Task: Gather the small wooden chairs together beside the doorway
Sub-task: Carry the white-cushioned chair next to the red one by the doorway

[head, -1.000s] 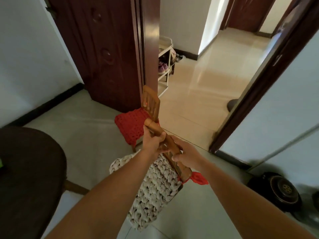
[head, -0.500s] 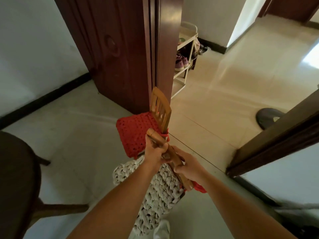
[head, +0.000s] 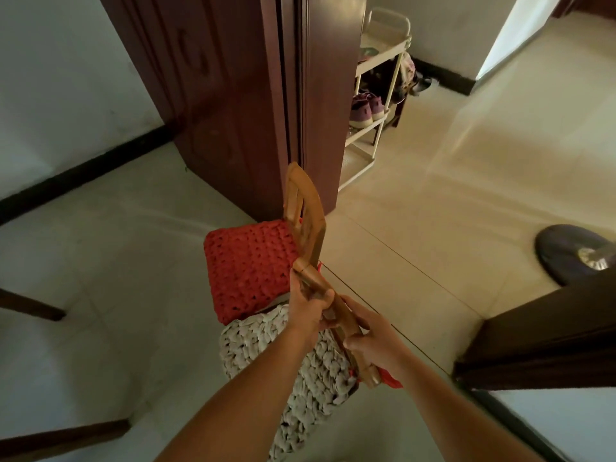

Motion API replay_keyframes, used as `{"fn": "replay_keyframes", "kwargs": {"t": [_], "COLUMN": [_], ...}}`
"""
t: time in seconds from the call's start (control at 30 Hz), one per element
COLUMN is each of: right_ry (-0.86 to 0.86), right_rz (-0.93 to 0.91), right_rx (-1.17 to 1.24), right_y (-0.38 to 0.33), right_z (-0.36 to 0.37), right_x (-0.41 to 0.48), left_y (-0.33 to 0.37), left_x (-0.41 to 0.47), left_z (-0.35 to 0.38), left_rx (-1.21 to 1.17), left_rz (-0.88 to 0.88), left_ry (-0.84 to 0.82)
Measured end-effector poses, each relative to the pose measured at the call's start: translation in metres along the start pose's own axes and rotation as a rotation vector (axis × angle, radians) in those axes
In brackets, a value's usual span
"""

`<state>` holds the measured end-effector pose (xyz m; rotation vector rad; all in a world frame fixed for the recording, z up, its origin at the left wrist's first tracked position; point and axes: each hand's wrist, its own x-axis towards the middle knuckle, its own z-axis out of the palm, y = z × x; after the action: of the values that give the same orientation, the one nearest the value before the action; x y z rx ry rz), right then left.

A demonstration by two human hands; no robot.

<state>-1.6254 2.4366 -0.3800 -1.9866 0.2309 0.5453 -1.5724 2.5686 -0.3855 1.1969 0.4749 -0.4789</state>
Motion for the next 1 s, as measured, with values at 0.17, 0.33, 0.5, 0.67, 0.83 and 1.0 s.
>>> {"fn": "replay_keyframes", "kwargs": {"t": [0.17, 0.33, 0.5, 0.67, 0.83, 1.0], "right_ry": [0.011, 0.018, 0.088, 0.113, 0.148, 0.117], "right_rz": [0.013, 0.105, 0.247, 0.262, 0.066, -0.044], "right_rx": [-0.023, -0.142, -0.163, -0.126, 0.105, 0.295], "right_y": [0.015, 0.013, 0.006, -0.003, -0.061, -0.149], "right_z": [-0.030, -0.047, -0.066, -0.067, -0.060, -0.060], "right_x": [0.027, 0.039, 0.051, 0.047, 0.032, 0.003], "left_y": [-0.009, -0.003, 0.017, 0.038, 0.079, 0.142], "left_x": [0.035, 0.046, 0.050, 0.047, 0.017, -0.045], "left_z": [0.034, 0.049, 0.029, 0.011, 0.002, -0.013], "left_rx": [-0.066, -0.127, -0.061, -0.044, -0.022, -0.017], "left_rz": [-0.026, -0.130, -0.098, -0.035, 0.042, 0.101], "left_ry": [0.021, 0.014, 0.012, 0.013, 0.045, 0.092]}}
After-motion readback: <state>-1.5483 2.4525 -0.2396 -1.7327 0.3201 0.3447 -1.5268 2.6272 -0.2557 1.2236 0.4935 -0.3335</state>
